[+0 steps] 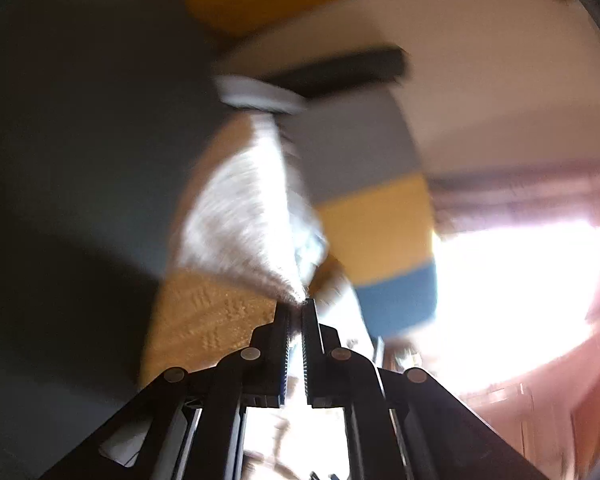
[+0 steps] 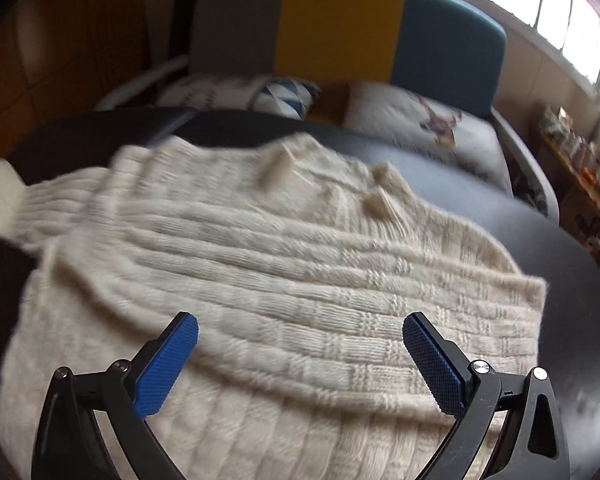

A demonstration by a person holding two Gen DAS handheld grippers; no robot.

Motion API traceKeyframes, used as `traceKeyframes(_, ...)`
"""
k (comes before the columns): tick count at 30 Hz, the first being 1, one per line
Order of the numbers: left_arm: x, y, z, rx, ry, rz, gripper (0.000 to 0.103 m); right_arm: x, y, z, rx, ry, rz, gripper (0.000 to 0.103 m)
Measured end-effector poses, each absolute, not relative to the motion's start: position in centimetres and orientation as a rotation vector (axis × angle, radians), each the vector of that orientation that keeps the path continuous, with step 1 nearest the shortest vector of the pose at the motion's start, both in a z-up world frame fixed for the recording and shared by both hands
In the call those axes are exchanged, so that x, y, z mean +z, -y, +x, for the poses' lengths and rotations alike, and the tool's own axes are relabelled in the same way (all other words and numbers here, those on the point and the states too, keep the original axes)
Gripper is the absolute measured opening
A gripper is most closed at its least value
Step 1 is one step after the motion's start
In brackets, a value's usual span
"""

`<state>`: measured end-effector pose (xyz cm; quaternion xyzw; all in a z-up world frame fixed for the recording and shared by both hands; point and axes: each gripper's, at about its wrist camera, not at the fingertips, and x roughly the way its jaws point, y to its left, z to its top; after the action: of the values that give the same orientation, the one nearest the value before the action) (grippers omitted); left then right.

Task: Fold clothes
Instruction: 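Grasp the other sweater sleeve cuff with the left gripper and lift it, then fold the held sleeve across the sweater body and open the left gripper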

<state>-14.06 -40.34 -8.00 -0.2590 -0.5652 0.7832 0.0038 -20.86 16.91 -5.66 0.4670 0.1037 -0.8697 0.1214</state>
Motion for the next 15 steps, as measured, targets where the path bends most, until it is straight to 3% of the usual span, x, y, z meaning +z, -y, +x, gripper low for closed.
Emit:
traceKeyframes(4,-6.1,33.0,-18.2,2.369,1.605,-0.862,0.004,-7.2,-18.4,-21.6,-2.534,-0.126,1.395,0.103)
traceKeyframes(15,-7.0,13.0,-24.2,2.148,1.285,-1.117,0.004,-7.4,-19.5,-20.8,-2.531,-0.054,1.298,0.103)
